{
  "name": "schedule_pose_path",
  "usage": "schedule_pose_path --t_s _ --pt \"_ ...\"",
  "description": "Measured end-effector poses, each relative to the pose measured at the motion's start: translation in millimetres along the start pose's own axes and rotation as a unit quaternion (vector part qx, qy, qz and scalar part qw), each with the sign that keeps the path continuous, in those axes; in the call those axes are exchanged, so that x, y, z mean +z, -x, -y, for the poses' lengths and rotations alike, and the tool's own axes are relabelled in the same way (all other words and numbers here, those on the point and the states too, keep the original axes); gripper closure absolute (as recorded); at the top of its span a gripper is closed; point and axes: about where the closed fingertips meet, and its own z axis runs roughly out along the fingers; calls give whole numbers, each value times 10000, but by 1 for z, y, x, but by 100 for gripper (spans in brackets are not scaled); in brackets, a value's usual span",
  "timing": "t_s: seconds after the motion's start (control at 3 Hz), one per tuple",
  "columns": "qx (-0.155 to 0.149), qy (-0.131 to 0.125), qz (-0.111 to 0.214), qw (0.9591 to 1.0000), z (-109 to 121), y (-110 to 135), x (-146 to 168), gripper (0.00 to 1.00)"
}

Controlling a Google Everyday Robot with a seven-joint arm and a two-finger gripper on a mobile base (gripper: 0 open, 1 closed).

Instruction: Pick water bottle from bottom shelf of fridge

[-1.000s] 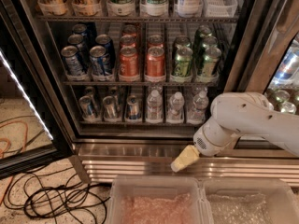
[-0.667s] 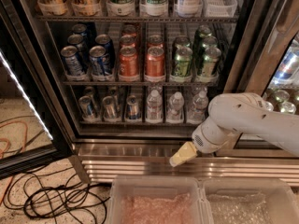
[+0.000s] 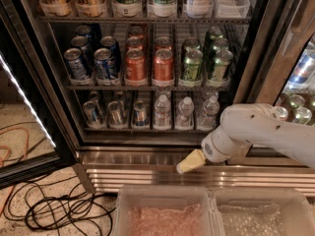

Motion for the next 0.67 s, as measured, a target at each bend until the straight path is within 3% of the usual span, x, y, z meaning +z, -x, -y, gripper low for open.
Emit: schedule_pose_path --t_s 0.33,0.67 --pt "157 -173 592 9980 2 25 11 0" --pt "213 -464 1199 9915 7 56 14 0"
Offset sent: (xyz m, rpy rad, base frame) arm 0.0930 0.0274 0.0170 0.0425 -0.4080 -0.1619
